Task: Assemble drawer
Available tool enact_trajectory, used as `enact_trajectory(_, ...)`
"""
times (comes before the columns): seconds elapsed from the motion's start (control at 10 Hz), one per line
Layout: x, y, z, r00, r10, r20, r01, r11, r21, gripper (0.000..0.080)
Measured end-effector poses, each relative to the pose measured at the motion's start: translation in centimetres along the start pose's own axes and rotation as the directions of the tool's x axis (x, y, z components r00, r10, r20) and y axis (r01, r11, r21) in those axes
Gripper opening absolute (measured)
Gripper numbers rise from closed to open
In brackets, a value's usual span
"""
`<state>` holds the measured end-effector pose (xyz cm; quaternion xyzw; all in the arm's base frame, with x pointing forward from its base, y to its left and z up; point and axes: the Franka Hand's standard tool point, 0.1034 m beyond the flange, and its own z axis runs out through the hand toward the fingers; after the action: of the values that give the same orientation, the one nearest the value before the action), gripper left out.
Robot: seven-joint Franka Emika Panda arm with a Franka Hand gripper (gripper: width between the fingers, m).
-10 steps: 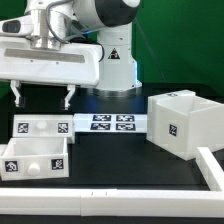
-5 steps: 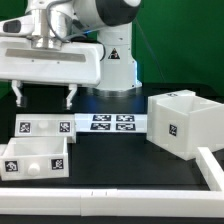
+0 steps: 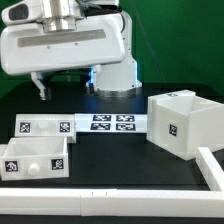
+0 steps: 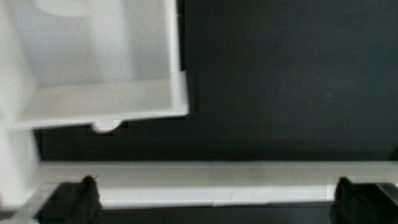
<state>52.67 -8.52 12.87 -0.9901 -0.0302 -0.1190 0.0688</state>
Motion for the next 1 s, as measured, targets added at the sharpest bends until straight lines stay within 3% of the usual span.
enact_trajectory(0.2,0.0,-0.6,-0.1,0.994,-0.012,0.112,0.006,0.999,0.048,0.0648)
enact_trajectory(0.3,0.6,0.6,-0.3,0.981,-0.035,0.191,0.022,0.997,0.068,0.0648)
enact_trajectory(0.5,2.8,3.2,-1.0,0.942,-0.094,0.322,0.078,0.995,0.060,0.0648)
enact_trajectory(0.6,3.0,3.9,-1.0,0.921,-0.095,0.377,0.073,0.995,0.072,0.0648)
enact_trajectory(0.8,3.3,2.8,-0.6,0.865,-0.119,0.488,0.059,0.989,0.135,0.0648)
enact_trajectory(1.0,3.5,2.3,-0.4,0.858,-0.136,0.496,0.068,0.986,0.152,0.0648)
